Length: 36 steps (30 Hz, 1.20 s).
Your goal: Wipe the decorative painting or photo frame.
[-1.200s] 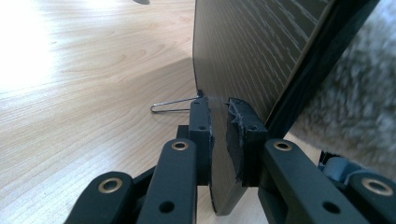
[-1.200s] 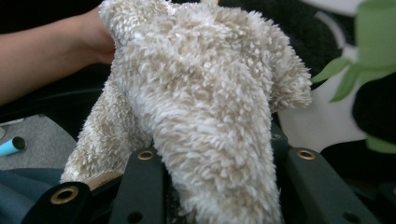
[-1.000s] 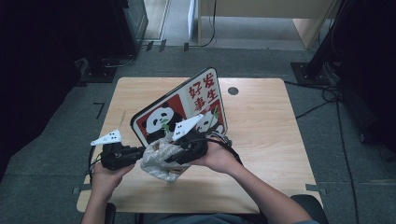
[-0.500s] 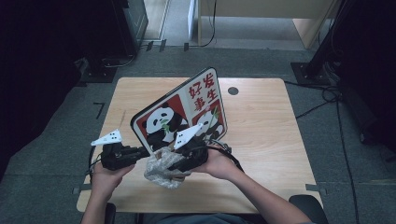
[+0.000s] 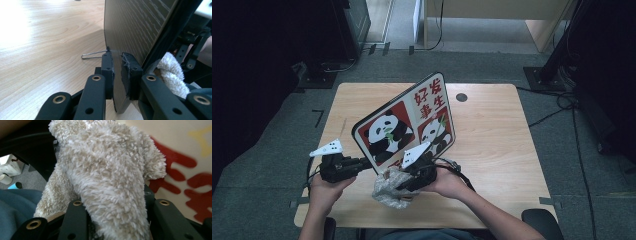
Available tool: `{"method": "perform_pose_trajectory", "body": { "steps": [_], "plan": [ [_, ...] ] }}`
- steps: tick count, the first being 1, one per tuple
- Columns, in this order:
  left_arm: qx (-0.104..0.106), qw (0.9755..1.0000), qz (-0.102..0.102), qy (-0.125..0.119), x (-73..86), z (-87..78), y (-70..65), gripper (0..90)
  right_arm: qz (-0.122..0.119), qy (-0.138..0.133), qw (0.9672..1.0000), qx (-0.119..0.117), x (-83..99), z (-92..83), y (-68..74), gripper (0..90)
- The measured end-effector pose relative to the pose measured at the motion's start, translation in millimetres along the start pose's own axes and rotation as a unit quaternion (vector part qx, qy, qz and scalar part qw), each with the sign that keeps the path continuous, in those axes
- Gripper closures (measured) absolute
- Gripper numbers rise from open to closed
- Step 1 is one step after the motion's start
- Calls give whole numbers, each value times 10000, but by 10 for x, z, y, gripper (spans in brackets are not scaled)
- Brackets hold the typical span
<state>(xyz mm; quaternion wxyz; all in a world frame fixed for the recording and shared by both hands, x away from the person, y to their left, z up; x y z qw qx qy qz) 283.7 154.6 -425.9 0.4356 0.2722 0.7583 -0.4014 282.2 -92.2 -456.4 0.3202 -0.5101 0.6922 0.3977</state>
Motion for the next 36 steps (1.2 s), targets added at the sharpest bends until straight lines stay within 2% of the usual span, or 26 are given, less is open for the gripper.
{"method": "perform_pose_trajectory", "body": {
  "steps": [11, 12, 15, 26, 28, 36],
  "plan": [
    [-1, 10000, -4, 14, 7, -11, 3, 802, 66, 73, 9999, -38, 180, 75, -15, 628],
    [66, 10000, 3, 10, 9, -16, 5, 800, 101, 109, 9999, -31, 194, 83, -11, 628],
    [-3, 10000, 76, 13, 11, -12, -9, 783, 63, 266, 9996, 38, 239, 116, -6, 628],
    [60, 9999, 99, 43, 2, -7, -9, 803, 159, 464, 9988, 2, 412, 187, -14, 628],
    [72, 9999, 95, 55, 0, -6, -11, 807, 238, 458, 9987, -22, 439, 191, -23, 628],
    [95, 9999, 80, 59, -4, -4, 0, 796, 347, 482, 9982, -76, 454, 181, -22, 631]
  ]
}}
Point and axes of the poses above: each handheld gripper's, and its own axes: z roughly forward along the jaws, x roughly out of its underside, y roughly to its left, the point moved 2 cm from there along z, roughly forward along the jaws, and after that the axes turned 11 degrees about -y, right-handed, at the moved point
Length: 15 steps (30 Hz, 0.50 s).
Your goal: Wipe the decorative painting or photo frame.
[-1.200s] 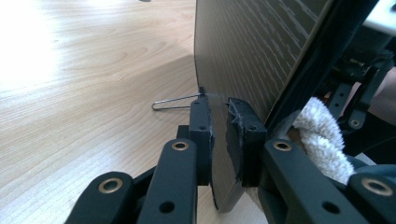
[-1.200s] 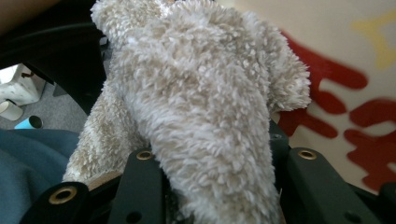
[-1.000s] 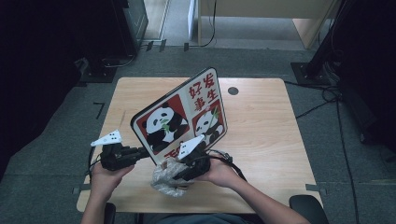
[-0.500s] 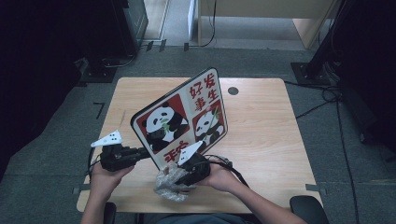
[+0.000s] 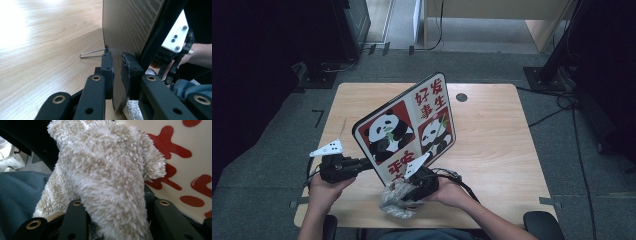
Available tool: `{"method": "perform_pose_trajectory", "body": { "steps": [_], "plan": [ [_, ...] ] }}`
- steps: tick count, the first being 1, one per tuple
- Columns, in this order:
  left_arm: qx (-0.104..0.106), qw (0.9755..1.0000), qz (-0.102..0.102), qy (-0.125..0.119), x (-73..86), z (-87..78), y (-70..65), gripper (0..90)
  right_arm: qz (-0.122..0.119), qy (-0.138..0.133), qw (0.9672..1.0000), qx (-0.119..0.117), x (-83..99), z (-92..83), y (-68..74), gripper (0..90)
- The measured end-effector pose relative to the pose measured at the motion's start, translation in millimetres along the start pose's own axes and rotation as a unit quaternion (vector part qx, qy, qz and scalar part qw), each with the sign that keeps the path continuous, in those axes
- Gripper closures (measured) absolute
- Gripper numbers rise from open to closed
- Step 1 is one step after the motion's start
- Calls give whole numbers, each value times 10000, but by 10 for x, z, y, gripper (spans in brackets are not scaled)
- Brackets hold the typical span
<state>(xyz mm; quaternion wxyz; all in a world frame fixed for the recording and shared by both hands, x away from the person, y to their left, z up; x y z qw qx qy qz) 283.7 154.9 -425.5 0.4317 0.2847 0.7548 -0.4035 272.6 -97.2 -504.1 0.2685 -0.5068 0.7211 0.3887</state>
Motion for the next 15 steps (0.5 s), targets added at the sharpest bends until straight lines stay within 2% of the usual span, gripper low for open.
{"method": "perform_pose_trajectory", "body": {
  "steps": [2, 7, 15],
  "plan": [
    [-18, 10000, 4, 2, 0, -1, 2, 791, 66, 20, 10000, -28, -17, -13, 1, 635],
    [-61, 10000, 3, 13, 2, -2, 9, 768, -9, 3, 10000, -48, -85, -60, 41, 639],
    [-302, 9995, -131, -35, 34, -73, 67, 648, -19, -232, 9997, -86, -319, -207, 141, 641]
  ]
}}
Point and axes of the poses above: each handheld gripper's, and its own axes: z roughly forward along the jaws, x roughly out of its underside, y roughly to its left, the point moved 2 cm from there along z, roughly forward along the jaws, and after that the axes turned 11 degrees about -y, right-handed, at the moved point
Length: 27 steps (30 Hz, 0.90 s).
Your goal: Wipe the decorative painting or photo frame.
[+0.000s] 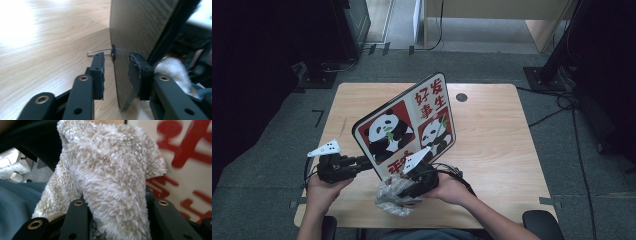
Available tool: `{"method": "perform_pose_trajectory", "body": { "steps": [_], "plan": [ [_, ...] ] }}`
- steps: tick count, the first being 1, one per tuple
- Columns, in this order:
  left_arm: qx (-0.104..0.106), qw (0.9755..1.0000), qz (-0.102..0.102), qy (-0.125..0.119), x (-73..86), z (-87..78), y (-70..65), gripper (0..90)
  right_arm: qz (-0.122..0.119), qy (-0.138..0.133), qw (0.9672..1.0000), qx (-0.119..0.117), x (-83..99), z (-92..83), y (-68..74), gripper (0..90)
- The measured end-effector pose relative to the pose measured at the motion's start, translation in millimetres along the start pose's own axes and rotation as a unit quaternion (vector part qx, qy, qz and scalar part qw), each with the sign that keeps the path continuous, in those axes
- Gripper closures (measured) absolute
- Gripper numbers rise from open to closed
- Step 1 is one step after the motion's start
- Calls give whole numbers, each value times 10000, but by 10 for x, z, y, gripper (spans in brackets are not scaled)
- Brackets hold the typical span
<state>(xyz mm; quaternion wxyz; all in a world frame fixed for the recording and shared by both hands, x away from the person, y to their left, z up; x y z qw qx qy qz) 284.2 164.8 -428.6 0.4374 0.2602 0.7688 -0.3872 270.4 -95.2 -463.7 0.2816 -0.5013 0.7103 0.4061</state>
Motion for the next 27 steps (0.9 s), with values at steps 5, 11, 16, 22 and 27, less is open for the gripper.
{"method": "perform_pose_trajectory", "body": {
  "steps": [5, 11, 16, 22, 27],
  "plan": [
    [-198, 9998, -59, 46, 57, -22, 64, 547, -15, -144, 9999, -3, -188, -95, 79, 641],
    [-304, 9995, -49, 57, 115, -33, 136, 424, -20, -195, 9998, -3, -371, -147, 127, 641],
    [-334, 9994, 32, 34, 140, -51, 177, 385, -78, -283, 9996, -22, -541, -169, 138, 641],
    [-365, 9993, 18, 52, 158, -72, 231, 356, -219, -402, 9989, -78, -822, -201, 203, 640],
    [-411, 9991, -50, 23, 163, -96, 276, 356, -324, -495, 9982, -94, -1049, -221, 255, 640]
  ]
}}
Point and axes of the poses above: each handheld gripper's, and its own axes: z roughly forward along the jaws, x roughly out of its underside, y roughly to its left, the point moved 2 cm from there along z, roughly forward along the jaws, and after that the axes turned 11 degrees about -y, right-handed, at the moved point
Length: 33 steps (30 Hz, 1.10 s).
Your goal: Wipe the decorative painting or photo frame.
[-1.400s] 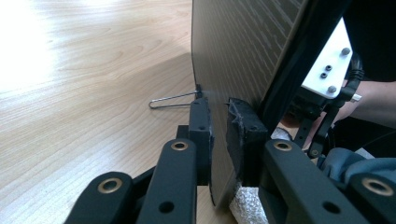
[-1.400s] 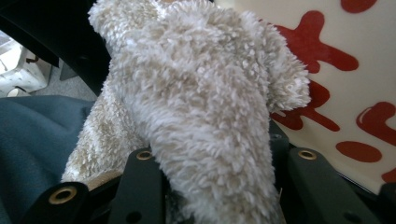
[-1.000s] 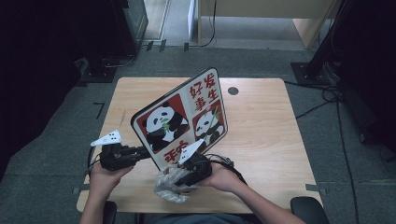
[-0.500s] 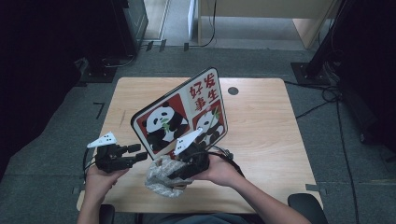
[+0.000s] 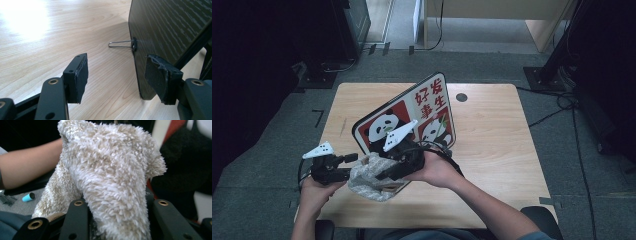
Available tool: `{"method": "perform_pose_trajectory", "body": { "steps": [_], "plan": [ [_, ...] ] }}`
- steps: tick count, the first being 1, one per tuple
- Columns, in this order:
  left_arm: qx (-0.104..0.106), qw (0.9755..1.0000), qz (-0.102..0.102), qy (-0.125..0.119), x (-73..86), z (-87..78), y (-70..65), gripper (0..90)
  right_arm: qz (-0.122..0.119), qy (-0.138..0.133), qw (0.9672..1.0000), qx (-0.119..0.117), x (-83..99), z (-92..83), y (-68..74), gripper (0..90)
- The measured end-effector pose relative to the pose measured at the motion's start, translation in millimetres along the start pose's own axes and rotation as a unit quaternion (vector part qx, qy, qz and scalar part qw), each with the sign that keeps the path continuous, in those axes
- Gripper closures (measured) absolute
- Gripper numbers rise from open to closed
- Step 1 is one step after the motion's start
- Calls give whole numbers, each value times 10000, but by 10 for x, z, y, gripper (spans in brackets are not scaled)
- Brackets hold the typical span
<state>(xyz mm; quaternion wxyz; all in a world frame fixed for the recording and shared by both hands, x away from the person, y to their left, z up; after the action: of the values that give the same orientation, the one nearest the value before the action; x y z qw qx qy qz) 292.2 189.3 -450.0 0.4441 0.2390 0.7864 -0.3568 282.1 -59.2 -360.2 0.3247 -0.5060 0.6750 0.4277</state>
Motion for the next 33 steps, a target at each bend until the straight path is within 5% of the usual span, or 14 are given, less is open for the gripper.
{"method": "perform_pose_trajectory", "body": {
  "steps": [20, 33],
  "plan": [
    [-85, 9998, 190, -73, -7, -23, 2, 355, -391, -405, 9983, 131, -870, 27, 91, 639],
    [-71, 9998, 155, -81, -8, -18, 0, 353, -134, -251, 9995, 170, -782, 68, -4, 637]
  ]
}}
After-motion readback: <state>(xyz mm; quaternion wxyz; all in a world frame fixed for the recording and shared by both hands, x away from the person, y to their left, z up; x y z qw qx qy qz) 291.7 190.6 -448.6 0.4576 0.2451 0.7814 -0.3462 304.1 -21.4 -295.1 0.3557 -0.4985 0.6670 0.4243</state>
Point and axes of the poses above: each handheld gripper's, and its own axes: z roughly forward along the jaws, x roughly out of its underside, y roughly to its left, the point moved 2 cm from there along z, roughly forward along the jaws, and after that the axes turned 11 degrees about -y, right-handed, at the moved point
